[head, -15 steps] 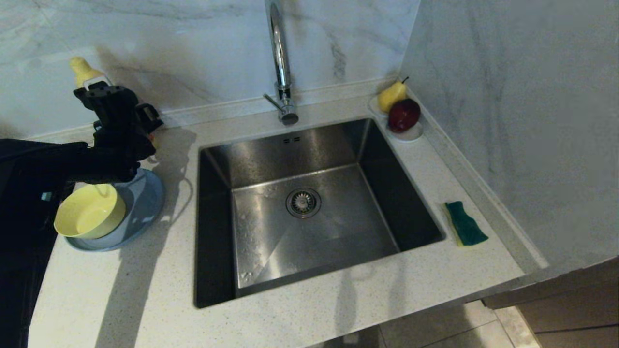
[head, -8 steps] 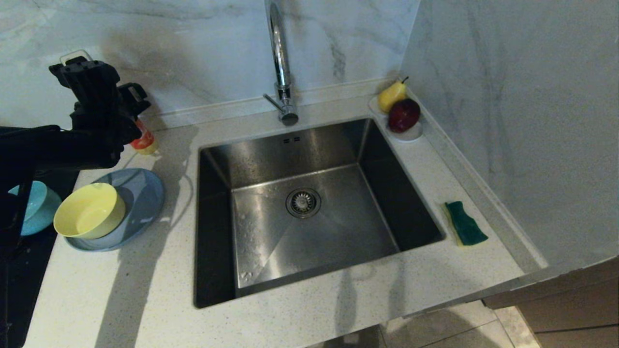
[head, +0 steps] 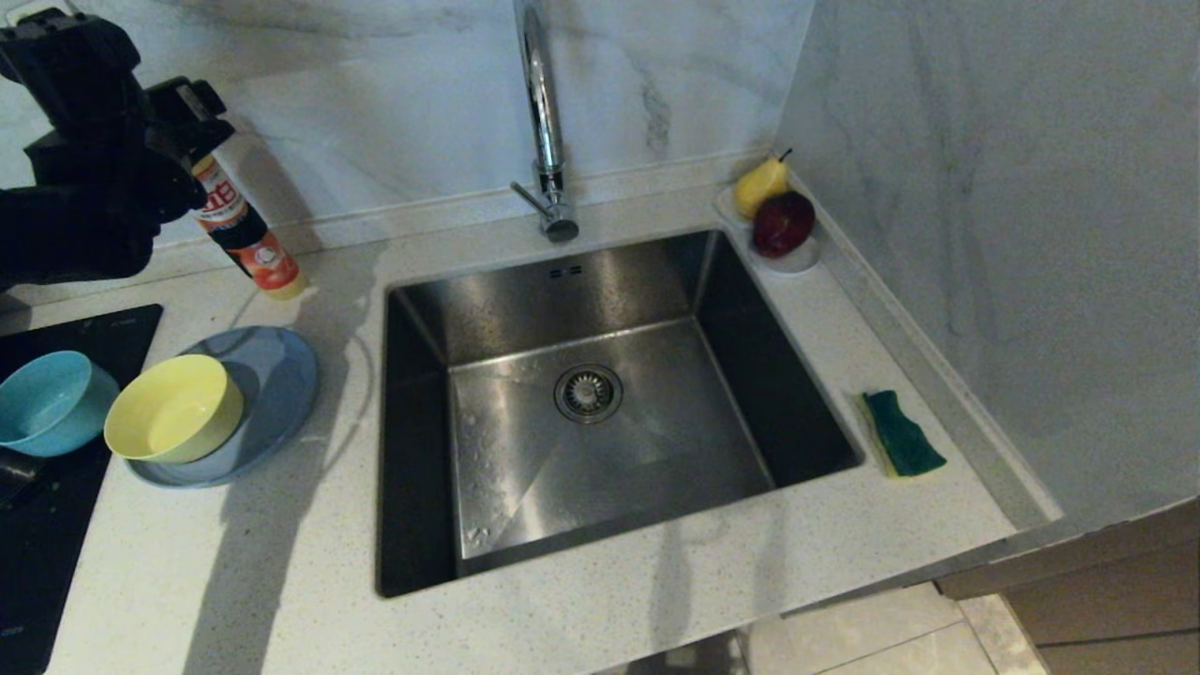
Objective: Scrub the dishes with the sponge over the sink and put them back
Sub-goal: Place the dish soap on the table, then turn on the faucet
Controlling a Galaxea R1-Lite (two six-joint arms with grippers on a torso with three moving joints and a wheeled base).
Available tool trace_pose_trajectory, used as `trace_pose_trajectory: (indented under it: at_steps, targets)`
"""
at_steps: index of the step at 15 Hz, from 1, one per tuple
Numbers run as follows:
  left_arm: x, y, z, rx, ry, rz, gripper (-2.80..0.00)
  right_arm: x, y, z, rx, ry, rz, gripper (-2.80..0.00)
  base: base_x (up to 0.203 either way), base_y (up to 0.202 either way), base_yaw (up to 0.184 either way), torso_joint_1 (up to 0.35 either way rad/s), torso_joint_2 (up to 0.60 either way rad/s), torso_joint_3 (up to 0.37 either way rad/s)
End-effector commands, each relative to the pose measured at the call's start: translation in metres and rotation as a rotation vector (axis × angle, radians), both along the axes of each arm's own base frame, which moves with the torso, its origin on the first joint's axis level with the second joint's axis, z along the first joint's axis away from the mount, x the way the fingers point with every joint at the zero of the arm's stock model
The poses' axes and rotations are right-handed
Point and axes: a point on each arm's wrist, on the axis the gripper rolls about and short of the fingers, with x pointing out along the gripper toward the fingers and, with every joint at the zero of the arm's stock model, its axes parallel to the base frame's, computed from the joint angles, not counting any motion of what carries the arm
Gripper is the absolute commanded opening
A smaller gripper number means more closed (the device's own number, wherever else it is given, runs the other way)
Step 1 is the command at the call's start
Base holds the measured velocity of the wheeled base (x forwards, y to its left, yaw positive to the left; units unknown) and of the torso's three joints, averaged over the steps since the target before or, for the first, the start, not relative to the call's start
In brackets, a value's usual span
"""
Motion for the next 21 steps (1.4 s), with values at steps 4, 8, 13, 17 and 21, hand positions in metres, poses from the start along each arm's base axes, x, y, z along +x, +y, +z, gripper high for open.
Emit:
trace_pose_trajectory:
  at_steps: [4,8,13,17,21]
  targets:
    - [-0.067,-0.008,0.056,0.001,-0.061,-0.011,-2.80,0.000,0.000,0.000,0.000,-0.004,0.000,-2.80,0.000,0.000,0.000,0.000,0.00,0.000]
    - [-0.110,-0.016,0.070,0.020,-0.021,-0.099,-2.80,0.000,0.000,0.000,-0.001,-0.004,0.000,-2.80,0.000,0.000,0.000,0.000,0.00,0.000]
    - [-0.159,-0.035,0.074,-0.012,0.109,-0.390,-2.80,0.000,0.000,0.000,0.000,-0.002,0.000,-2.80,0.000,0.000,0.000,0.000,0.00,0.000]
    - [-0.191,-0.048,0.057,0.030,0.189,-0.654,-2.80,0.000,0.000,0.000,0.000,-0.002,0.000,-2.80,0.000,0.000,0.000,0.000,0.00,0.000]
    - [-0.216,-0.055,0.030,0.070,0.268,-0.793,-2.80,0.000,0.000,0.000,-0.001,-0.003,0.000,-2.80,0.000,0.000,0.000,0.000,0.00,0.000]
